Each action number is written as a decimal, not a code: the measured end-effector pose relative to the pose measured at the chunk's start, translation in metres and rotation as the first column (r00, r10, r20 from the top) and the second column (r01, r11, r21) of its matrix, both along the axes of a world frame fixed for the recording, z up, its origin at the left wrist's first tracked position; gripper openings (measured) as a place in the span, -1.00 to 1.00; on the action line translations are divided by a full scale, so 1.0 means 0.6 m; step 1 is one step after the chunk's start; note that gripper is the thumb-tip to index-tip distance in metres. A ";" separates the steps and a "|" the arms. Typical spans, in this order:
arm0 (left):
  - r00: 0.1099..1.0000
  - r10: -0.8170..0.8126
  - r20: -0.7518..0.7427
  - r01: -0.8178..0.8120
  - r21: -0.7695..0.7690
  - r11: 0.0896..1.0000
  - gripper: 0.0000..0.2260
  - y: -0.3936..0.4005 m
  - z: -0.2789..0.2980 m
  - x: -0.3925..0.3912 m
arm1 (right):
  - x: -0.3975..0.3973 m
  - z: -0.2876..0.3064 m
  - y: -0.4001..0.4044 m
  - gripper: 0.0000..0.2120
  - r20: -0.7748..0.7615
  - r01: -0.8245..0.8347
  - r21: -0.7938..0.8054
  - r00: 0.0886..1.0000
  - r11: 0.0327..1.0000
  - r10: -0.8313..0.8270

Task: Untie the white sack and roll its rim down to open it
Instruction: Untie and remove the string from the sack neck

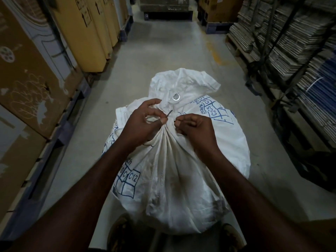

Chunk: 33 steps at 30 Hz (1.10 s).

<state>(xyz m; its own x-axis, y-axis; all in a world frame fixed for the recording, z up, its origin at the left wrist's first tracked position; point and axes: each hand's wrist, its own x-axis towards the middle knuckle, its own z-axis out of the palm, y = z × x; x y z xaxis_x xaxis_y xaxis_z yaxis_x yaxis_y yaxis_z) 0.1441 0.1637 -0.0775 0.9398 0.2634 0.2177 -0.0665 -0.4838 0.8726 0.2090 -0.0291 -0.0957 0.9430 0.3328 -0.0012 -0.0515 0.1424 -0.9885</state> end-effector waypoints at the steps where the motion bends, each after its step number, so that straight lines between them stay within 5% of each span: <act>1: 1.000 -0.017 0.005 0.017 0.005 1.000 -0.97 0.000 0.003 -0.002 | -0.001 0.001 0.000 -0.88 -0.003 -0.001 0.008 1.000 1.000 0.001; 6: 0.997 -0.052 0.062 0.036 0.242 0.970 -0.89 -0.008 0.022 -0.012 | 0.000 0.003 -0.005 -0.88 0.021 0.032 0.003 0.999 0.999 -0.032; 12: 0.996 -0.026 0.082 -0.004 0.342 0.940 -0.90 -0.021 0.032 -0.028 | -0.013 0.029 -0.048 -0.89 0.123 0.098 -0.087 0.989 0.991 -0.087; 19: 0.979 0.190 0.073 -0.199 0.540 0.818 -0.69 -0.090 0.060 -0.042 | -0.085 0.066 -0.127 -0.85 0.316 0.183 -0.173 0.941 0.968 -0.121; 22: 0.958 0.159 0.240 -0.273 0.585 0.764 -0.62 -0.131 0.066 -0.061 | -0.113 0.082 -0.167 -0.84 0.422 0.224 -0.184 0.897 0.957 -0.129; 25: 0.925 0.112 0.362 -0.294 0.499 0.815 -0.61 -0.178 0.082 -0.083 | -0.136 0.095 -0.202 -0.82 0.496 0.273 -0.187 0.856 0.944 -0.149; 28: 0.938 0.111 0.328 -0.248 0.413 0.876 -0.62 -0.224 0.093 -0.105 | -0.156 0.109 -0.232 -0.85 0.532 0.312 -0.158 0.826 0.937 -0.185; 33: 0.974 0.134 0.183 -0.135 -0.007 0.991 -0.74 -0.301 0.099 -0.158 | -0.190 0.117 -0.268 -0.86 0.539 0.337 -0.166 0.818 0.927 -0.201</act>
